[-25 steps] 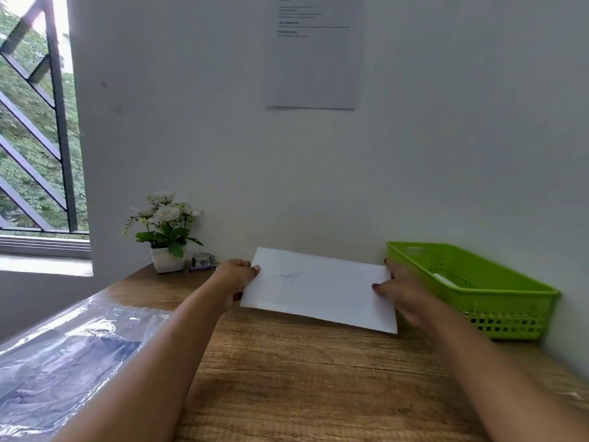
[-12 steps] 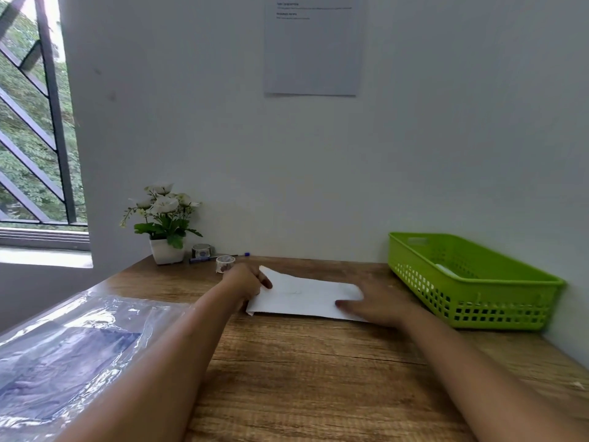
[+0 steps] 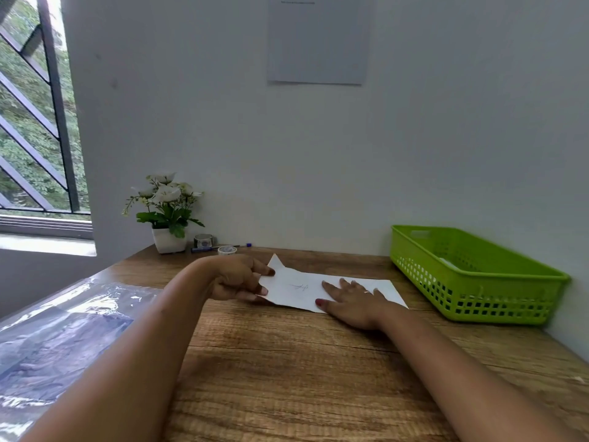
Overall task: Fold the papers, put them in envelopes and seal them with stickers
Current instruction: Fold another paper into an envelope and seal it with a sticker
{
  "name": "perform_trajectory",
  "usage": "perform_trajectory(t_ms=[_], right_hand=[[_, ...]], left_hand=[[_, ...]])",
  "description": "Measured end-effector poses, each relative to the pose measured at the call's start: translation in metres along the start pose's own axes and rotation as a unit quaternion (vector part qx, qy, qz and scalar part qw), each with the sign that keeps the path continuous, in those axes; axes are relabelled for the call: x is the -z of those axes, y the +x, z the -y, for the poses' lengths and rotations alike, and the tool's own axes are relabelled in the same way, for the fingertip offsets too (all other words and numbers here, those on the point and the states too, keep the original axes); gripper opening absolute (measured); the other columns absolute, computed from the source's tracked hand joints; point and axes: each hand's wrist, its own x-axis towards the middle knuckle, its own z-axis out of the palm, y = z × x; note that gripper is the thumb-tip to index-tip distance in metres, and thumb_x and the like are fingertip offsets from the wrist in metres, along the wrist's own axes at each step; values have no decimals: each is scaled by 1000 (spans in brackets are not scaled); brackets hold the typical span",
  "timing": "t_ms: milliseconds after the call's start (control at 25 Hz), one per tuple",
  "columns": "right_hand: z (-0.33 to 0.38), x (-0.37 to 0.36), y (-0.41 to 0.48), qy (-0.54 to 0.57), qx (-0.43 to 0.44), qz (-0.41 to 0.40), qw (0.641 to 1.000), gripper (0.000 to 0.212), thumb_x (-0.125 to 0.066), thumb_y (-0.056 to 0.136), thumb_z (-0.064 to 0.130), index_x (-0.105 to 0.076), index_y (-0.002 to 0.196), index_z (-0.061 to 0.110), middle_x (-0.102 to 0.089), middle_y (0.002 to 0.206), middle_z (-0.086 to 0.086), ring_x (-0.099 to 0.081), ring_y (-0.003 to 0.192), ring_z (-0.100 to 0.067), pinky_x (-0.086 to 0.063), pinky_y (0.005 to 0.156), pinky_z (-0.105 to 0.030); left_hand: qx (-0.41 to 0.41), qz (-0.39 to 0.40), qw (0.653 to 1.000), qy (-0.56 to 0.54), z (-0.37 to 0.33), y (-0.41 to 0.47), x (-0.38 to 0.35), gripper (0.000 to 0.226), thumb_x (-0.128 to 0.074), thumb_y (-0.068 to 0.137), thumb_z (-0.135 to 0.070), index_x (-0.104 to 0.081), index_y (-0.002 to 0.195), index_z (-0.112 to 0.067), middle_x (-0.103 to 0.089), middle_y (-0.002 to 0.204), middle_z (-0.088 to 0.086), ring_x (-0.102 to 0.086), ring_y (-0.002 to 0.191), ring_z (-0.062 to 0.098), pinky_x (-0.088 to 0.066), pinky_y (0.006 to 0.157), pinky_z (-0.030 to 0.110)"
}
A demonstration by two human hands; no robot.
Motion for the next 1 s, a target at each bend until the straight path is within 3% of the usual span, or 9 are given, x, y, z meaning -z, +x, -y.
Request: perform_trajectory(t_ms=[160, 280, 320, 400, 440, 480, 560, 680, 1000], right_hand=[[1, 1, -1, -4, -7, 0, 1000, 66, -16, 89, 68, 1, 148, 41, 6, 160, 0, 6, 147, -21, 3, 117, -51], [0, 1, -1, -5, -8, -2, 1000, 67, -16, 89, 69, 1, 148, 41, 6, 160, 0, 6, 147, -20, 2, 116, -51], [0, 1, -1, -4, -8, -3, 1000, 67, -16, 89, 69, 1, 148, 41, 6, 160, 0, 6, 147, -20, 3, 116, -51], [1, 0, -1, 1, -9, -5, 1000, 66, -16, 89, 69, 0, 148, 41, 5, 160, 1, 6, 147, -20, 3, 116, -51], [2, 0, -2, 2, -11, -6, 1000, 66, -16, 89, 68, 0, 148, 41, 5, 160, 1, 6, 147, -20, 3, 116, -51], [2, -1, -2, -1, -13, -9, 1000, 66, -16, 89, 68, 0, 148, 41, 5, 160, 1, 5, 147, -20, 2, 116, -52], [3, -2, 0, -4, -13, -17, 1000, 65, -15, 89, 68, -1, 147, 42, 3, 160, 1, 4, 147, -21, 2, 116, -52], [1, -4, 2, -8, -4, -20, 1000, 65, -13, 88, 70, -1, 147, 44, 2, 160, 4, 2, 148, -20, 1, 116, -51], [-37, 0, -2, 7, -70, -31, 997, 73, -16, 89, 68, -4, 150, 30, 2, 160, 1, 1, 147, -25, -2, 119, -46]], left_hand=[[13, 49, 998, 25, -6, -10, 1, 72, -54, 85, 14, -30, 146, -16, -21, 151, 10, -64, 86, 19, -57, 73, 29], [16, 12, 989, 146, -16, -12, 4, 60, -57, 86, 6, -39, 141, -11, -37, 144, 7, -58, 105, 23, -60, 71, 32], [-1, -38, 971, 235, -18, -10, 2, 49, -54, 88, 2, -46, 135, -9, -43, 137, 3, -53, 113, 24, -60, 71, 33], [-72, -166, 882, 434, -19, -1, -15, 34, -47, 92, -4, -54, 124, -11, -53, 132, -1, -51, 118, 23, -53, 85, 35], [-116, -208, 846, 477, -15, 7, -29, 35, -44, 94, -9, -53, 126, -15, -54, 133, 2, -51, 119, 23, -47, 93, 34], [-153, -214, 837, 480, -8, 15, -45, 38, -41, 96, -15, -47, 133, -19, -50, 139, 5, -48, 124, 23, -42, 99, 34], [-196, -158, 840, 481, 7, 28, -72, 47, -36, 99, -30, -29, 145, -24, -32, 152, 3, -29, 139, 22, -28, 112, 38], [-166, -112, 827, 525, 18, 49, -81, 56, -21, 99, -45, -12, 150, -23, -12, 159, -2, -6, 147, 20, -9, 118, 46], [-51, -114, 839, 529, 22, 59, -58, 94, -16, 76, -83, -4, 150, -28, 1, 159, 2, 3, 146, 26, 1, 115, 58]])
